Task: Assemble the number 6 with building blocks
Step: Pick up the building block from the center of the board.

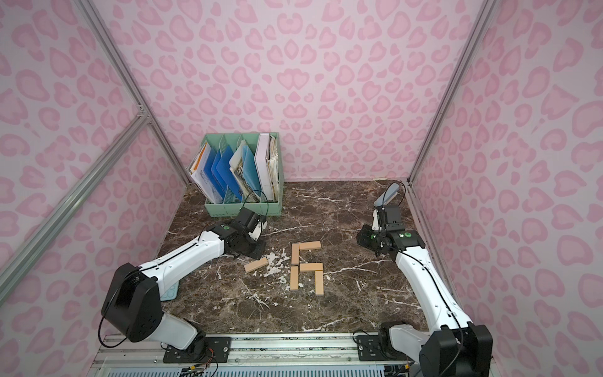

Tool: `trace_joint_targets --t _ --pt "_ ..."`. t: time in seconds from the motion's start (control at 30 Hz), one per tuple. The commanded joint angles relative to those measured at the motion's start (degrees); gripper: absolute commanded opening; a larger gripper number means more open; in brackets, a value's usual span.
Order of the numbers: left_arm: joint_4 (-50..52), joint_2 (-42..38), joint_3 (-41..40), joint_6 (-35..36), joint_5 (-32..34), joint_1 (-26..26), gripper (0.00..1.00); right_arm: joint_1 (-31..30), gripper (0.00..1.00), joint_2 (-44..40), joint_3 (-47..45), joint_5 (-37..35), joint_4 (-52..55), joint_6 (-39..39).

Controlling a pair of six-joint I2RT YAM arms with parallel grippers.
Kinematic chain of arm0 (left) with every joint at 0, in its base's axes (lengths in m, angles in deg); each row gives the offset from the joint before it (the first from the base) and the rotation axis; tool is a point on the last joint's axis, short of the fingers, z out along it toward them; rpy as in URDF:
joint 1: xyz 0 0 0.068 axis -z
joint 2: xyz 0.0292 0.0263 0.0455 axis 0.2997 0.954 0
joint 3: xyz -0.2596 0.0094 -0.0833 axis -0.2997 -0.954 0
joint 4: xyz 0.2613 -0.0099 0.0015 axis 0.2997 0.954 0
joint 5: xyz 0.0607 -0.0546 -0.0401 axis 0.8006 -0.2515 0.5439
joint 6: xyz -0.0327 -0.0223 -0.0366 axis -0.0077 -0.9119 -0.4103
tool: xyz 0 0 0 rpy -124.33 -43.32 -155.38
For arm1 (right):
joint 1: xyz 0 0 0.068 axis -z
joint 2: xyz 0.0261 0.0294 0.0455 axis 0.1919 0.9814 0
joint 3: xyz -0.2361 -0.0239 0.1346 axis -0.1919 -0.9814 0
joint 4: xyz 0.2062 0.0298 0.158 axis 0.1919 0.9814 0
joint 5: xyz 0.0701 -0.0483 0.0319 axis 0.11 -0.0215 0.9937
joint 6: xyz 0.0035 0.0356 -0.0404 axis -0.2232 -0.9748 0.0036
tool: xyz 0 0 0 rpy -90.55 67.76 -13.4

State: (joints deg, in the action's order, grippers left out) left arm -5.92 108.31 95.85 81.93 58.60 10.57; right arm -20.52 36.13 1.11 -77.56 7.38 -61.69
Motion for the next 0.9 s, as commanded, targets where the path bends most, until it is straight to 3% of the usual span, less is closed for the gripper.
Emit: trace_joint_targets --t 0.0,0.2,0.43,0.87 --pt "4.02 3.81 2.11 10.07 -11.05 -0.51 0.52 0.04 0.43 -0.25 -0.3 -0.31 -1.73 -0.66" --pt "-0.09 5.21 -1.62 9.92 -9.06 -0.41 0.52 0.04 0.43 0.62 0.17 -0.22 -1.67 -1.18" --pt "5.38 6.41 0.7 15.07 -4.69 -0.92 0.52 -0.02 0.43 1.13 0.09 -0.25 -1.87 -1.69" --pt "4.02 9.4 -0.78 17.44 -1.81 -2.93 0.52 -0.06 0.43 2.97 1.18 0.18 -1.9 -1.61"
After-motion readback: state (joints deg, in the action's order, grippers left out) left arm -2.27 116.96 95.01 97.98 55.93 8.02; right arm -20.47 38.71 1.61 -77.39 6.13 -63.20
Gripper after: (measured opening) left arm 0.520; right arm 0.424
